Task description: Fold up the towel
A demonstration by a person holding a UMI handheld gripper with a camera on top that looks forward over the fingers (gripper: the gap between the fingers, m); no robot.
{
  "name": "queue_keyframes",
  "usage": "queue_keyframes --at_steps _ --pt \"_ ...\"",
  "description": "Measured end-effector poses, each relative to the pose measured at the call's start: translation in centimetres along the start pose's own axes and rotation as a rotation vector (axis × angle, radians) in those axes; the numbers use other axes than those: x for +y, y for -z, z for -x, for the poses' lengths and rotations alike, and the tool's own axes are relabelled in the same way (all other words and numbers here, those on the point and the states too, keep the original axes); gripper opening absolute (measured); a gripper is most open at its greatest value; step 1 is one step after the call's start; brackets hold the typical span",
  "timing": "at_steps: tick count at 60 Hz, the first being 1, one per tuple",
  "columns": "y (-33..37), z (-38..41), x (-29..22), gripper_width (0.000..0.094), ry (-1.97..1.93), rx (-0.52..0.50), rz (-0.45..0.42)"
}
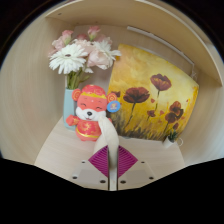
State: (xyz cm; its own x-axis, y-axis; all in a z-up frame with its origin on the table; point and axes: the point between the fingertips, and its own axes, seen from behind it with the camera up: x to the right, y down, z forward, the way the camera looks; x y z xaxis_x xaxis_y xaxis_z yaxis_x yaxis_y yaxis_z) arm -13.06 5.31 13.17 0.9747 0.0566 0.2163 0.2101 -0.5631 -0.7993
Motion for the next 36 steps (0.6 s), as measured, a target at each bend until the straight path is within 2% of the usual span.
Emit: queue_keyframes --at_steps 5,11,16,20,26,30,36 --pt "-0.8 -5.1 2.6 0.0194 0.008 0.022 0.022" --pt "-3.1 -8.9 8.7 0.0423 0.016 0.020 0.119" --pt "-4.3 -9.9 13.9 0.0532 0.026 -0.019 0.218" --pt "-4.5 -9.3 14.1 0.0532 -0.014 -0.074 0.173" --pt "-3.2 -10.1 13.0 0.0559 0.009 -0.073 0.157" --pt "-1.6 -11.1 11.3 0.0586 0.043 -0.049 0.144" --pt "2.1 -11.3 6.8 0.0603 0.028 -0.056 0.058"
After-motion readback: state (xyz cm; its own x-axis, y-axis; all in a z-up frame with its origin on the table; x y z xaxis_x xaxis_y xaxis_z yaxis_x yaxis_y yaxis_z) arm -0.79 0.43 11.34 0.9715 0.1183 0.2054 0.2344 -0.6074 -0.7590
